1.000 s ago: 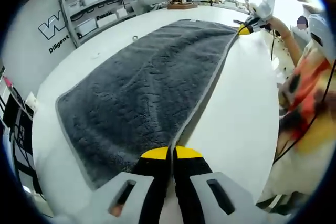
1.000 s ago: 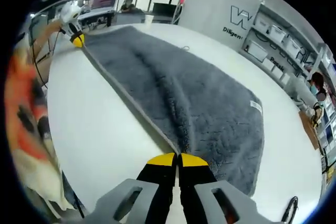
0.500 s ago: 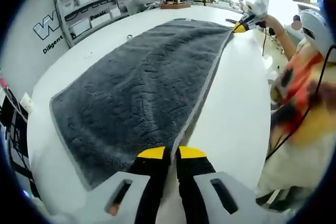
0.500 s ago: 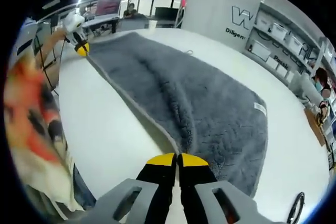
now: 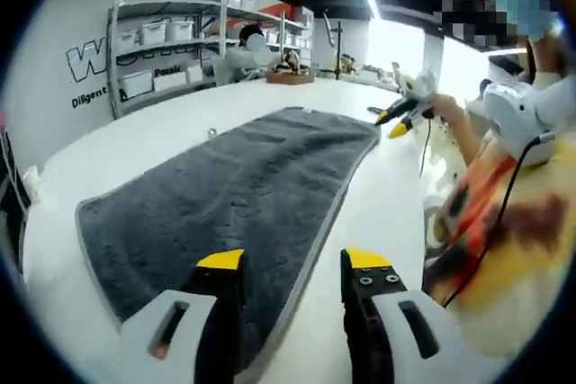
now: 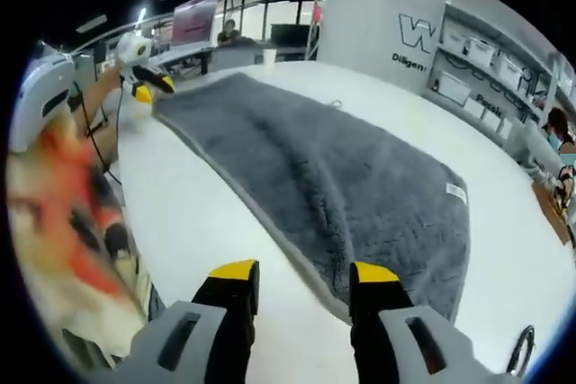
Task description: Open the folded towel by lifting each exposed corner and separating the folded layers until the towel lies flat within the target outline without major curled edges
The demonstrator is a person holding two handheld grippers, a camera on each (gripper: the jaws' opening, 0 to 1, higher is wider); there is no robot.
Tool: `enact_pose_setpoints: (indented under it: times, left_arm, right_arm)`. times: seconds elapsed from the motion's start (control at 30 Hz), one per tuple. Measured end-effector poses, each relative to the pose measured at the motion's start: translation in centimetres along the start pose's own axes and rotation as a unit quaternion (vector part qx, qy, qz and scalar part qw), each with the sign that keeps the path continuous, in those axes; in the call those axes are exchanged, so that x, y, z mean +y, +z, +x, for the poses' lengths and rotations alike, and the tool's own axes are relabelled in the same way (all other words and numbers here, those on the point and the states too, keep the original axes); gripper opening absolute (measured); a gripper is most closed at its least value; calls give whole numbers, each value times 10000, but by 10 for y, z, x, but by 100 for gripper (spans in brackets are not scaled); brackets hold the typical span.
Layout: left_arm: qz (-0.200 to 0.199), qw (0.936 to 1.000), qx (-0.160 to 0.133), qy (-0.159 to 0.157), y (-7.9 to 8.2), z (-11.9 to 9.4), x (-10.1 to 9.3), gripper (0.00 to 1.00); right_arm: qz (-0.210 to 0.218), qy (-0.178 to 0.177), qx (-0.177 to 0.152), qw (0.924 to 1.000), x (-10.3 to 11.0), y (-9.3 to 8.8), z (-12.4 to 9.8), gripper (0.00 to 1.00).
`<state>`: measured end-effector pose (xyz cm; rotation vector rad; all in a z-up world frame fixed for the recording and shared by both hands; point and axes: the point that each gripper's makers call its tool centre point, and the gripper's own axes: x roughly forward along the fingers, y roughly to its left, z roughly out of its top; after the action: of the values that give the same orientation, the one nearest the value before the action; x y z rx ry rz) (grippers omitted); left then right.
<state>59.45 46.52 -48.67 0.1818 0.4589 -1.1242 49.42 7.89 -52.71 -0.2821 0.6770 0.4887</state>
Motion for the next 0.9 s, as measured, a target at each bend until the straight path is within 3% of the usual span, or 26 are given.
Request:
enact_pose_setpoints:
  times: [0.1, 0.17, 0.33, 0.47, 0.9]
  left_arm:
    - [-258, 9987, -406, 168, 15, -2, 8, 63]
    - [-235, 9986, -416, 242, 17, -2, 11, 68]
    - [-325, 9974, -497, 408, 19, 2, 18, 99]
    - [-401, 9969, -486, 461, 17, 3, 23, 100]
    - [-669, 9950, -374, 637, 3, 2, 34, 100]
  right_arm:
    - [105, 0, -32, 9999, 1, 1, -1, 57]
    - [175, -35, -76, 9998, -1, 2, -1, 65]
    - [325, -72, -55, 9994, -2, 0, 1, 84]
    - [435, -106, -86, 9990, -4, 2, 4, 99]
    - [570, 10, -390, 9976, 14, 27, 21, 99]
